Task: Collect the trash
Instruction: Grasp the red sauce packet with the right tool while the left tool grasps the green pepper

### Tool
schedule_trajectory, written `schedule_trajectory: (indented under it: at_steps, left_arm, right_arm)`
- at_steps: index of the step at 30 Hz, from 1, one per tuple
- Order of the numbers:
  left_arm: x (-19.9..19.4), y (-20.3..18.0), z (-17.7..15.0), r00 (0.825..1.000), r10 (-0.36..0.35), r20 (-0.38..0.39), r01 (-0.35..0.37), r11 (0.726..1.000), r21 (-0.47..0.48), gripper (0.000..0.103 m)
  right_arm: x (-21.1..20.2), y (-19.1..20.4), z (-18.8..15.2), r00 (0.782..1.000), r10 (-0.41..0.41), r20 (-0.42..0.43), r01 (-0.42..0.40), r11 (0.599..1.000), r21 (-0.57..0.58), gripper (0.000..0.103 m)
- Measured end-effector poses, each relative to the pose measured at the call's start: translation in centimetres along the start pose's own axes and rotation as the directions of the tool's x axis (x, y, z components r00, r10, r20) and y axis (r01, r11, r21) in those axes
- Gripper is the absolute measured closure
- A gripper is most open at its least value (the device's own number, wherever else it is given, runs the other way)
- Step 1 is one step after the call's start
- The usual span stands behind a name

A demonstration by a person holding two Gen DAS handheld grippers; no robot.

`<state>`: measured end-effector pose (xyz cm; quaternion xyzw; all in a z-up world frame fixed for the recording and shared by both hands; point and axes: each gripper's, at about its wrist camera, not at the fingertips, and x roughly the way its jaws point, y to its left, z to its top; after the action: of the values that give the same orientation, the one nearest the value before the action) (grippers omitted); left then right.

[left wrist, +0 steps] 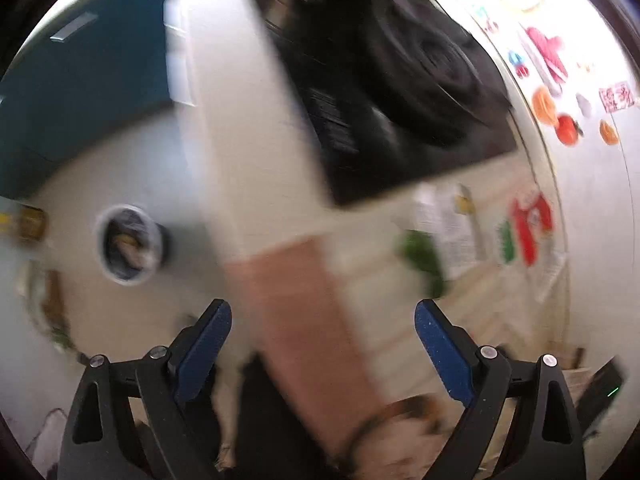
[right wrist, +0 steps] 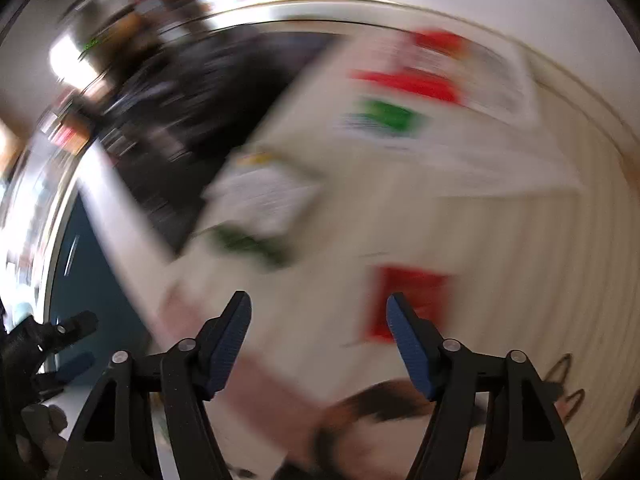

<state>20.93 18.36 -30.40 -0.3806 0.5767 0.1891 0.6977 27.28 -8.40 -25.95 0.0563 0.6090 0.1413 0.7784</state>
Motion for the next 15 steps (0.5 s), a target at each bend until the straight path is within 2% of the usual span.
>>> schedule_trajectory:
  at_steps: [4, 5, 6, 7, 8, 9, 11, 13, 15]
  left_arm:
    - [5.1, -5.1, 2.1, 0.997, -0.020, -0.079, 0.018, 0.999, -0.028, 0.010]
    - [6.1, -5.9, 2.6, 0.995, -0.015, -0.095, 0.012, 0.999, -0.037, 0.015]
    - [7.5, -6.5, 3.0, 0.993, -0.009, -0.115, 0.003, 0.999, -0.049, 0.026]
    - [8.1, -6.8, 3.0, 0.992, -0.005, -0.127, -0.002, 0.998, -0.057, 0.032]
    - [8.9, -7.1, 3.1, 0.990, -0.002, -0.139, -0.008, 0.998, -0.069, 0.044]
    - [9.4, -7.2, 3.1, 0.989, -0.014, -0.144, 0.002, 0.997, -0.082, 0.050]
    - [9.1, -7.7, 2.9, 0.992, -0.044, -0.114, 0.034, 0.996, -0.088, 0.061]
    - [8.5, -8.5, 2.6, 0.996, 0.015, -0.091, -0.017, 1.000, -0.021, 0.065]
    - [7.9, -9.1, 2.3, 0.997, 0.052, -0.065, -0.049, 0.998, 0.045, 0.080]
  right_arm:
    - [2.6, -6.7, 1.8, 0.998, -0.052, -0.025, 0.054, 0.993, 0.109, 0.031]
    - [3.1, -7.5, 1.8, 0.998, -0.055, -0.032, 0.058, 0.991, 0.119, 0.031]
    - [3.4, -7.9, 1.8, 0.998, -0.053, -0.038, 0.057, 0.991, 0.124, 0.031]
    - [3.8, -8.4, 1.6, 0.998, -0.052, -0.043, 0.057, 0.991, 0.124, 0.031]
    - [4.1, -8.2, 1.5, 0.997, -0.054, -0.049, 0.060, 0.991, 0.121, 0.031]
    - [4.5, -8.4, 1.3, 0.997, -0.051, -0.056, 0.057, 0.992, 0.113, 0.031]
    - [5.4, -7.9, 0.9, 0.996, -0.045, -0.072, 0.052, 0.994, 0.100, 0.031]
    - [6.0, -7.4, 0.6, 0.995, -0.043, -0.085, 0.050, 0.996, 0.076, 0.029]
    - [6.4, -6.6, 0.4, 0.996, -0.056, -0.073, 0.059, 0.997, 0.041, 0.029]
